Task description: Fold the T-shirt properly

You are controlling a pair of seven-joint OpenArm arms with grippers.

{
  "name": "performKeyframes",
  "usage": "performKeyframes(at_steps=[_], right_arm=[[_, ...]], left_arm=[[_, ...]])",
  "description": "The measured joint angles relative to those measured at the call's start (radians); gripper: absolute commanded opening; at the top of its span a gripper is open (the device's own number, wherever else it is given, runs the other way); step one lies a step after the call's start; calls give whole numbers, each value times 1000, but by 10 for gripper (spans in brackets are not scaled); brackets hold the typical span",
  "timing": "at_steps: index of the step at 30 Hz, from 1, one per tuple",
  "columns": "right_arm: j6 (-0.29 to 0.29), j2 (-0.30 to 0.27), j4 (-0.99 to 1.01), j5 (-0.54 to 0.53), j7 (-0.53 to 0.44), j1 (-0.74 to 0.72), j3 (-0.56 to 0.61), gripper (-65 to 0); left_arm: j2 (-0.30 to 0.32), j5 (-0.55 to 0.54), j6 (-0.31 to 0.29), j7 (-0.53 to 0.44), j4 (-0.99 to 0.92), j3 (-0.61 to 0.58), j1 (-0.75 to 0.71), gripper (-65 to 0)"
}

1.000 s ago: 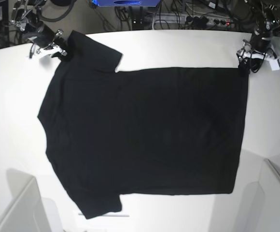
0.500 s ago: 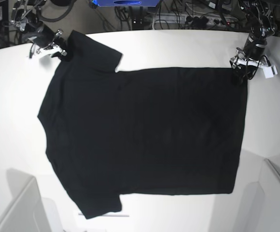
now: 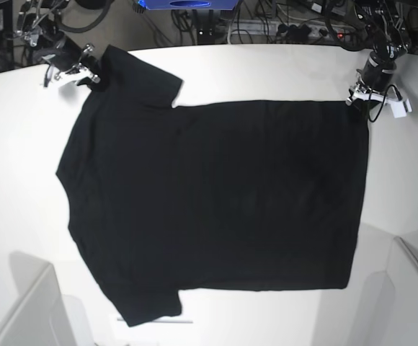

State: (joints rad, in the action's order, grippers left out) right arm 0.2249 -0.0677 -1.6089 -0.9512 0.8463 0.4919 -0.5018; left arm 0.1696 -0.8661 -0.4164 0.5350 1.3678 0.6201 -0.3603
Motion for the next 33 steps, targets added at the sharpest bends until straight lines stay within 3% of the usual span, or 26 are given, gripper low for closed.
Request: performKeyframes(at_steps=[8, 14, 33], right_arm=[[-10, 2, -70, 40, 16, 39, 0, -650], [-23, 6, -114, 53, 30, 70, 0, -650], [-24, 8, -304, 53, 37, 132, 0, -650]], left_arm=[[21, 2, -1, 5, 50, -4, -74, -650], [16, 140, 6, 32, 160, 1, -130, -650], [16, 151, 16, 45, 377, 3, -299, -650]])
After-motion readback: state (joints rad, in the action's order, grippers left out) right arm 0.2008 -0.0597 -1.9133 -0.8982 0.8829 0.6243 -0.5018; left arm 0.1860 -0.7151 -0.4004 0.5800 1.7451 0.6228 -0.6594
